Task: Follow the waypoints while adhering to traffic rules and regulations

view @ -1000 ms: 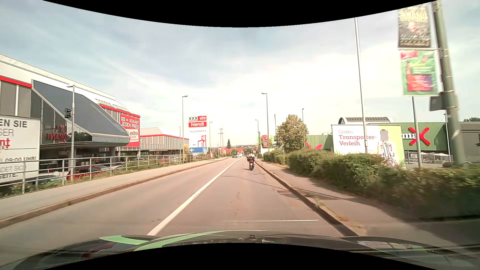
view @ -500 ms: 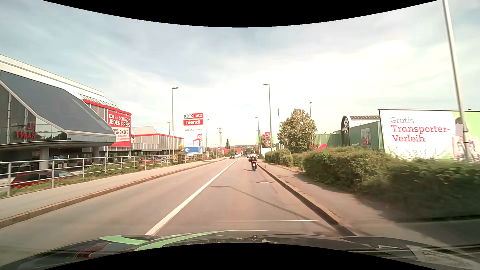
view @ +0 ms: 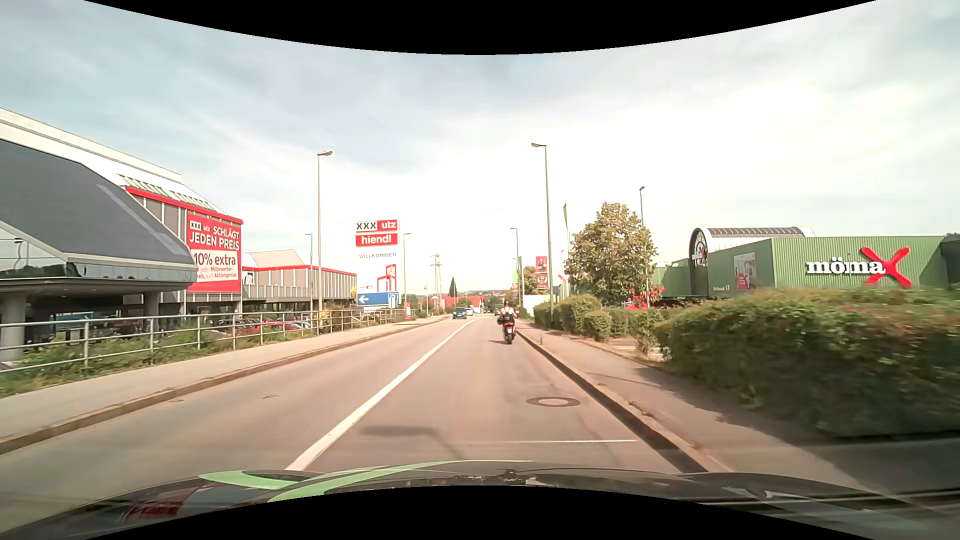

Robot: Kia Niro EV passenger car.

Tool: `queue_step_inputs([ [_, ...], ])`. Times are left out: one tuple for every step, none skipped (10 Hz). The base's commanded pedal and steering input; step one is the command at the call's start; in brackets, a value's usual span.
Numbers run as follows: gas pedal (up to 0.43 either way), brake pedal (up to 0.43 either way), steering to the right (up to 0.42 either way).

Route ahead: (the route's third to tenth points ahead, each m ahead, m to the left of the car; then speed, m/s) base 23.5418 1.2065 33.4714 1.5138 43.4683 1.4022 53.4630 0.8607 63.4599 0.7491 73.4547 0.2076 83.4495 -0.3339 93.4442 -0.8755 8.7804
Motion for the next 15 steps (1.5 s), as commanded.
queue_step_inputs([
  [0.020,0.000,0.000],
  [0.020,0.000,-0.002],
  [0.020,0.000,-0.002],
  [0.020,0.000,-0.001],
  [0.020,0.000,0.000],
  [0.020,0.000,0.000],
  [0.020,0.000,0.000],
  [0.020,0.000,0.000],
  [0.039,0.000,0.004],
  [0.039,0.000,0.007],
  [0.039,0.000,0.000],
  [0.039,0.000,-0.005],
  [0.039,0.000,-0.004],
  [0.028,0.000,-0.002],
  [0.028,0.000,-0.002],
])
